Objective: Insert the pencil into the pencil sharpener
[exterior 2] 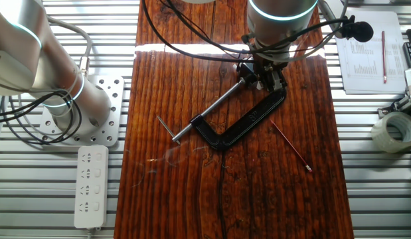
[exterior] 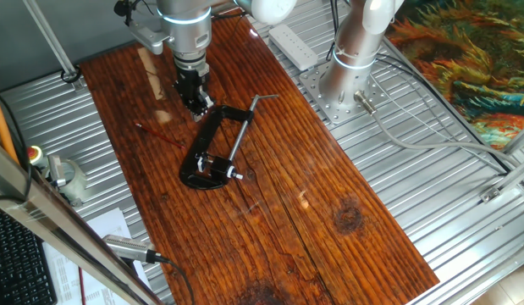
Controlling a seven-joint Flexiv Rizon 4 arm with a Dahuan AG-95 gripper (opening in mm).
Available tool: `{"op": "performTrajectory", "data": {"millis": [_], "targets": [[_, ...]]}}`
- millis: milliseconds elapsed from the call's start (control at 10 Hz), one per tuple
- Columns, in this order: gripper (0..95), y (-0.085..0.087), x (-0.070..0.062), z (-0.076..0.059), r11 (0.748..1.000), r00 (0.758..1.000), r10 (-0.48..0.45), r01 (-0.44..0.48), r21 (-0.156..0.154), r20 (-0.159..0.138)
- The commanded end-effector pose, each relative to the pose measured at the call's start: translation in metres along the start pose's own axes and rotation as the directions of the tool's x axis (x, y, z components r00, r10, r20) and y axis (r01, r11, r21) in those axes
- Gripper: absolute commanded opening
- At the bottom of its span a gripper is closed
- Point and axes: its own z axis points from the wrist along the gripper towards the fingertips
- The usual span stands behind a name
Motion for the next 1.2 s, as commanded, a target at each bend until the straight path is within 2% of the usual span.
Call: {"op": "performTrajectory", "data": {"millis": [100,1200], "targets": [[0.0,0.0001,-0.0001,0.0000,1.000,1.000,-0.001,0.001,0.001,0.000],[0.0,0.0001,-0.0001,-0.0001,1.000,1.000,-0.012,0.012,0.001,-0.001]]}}
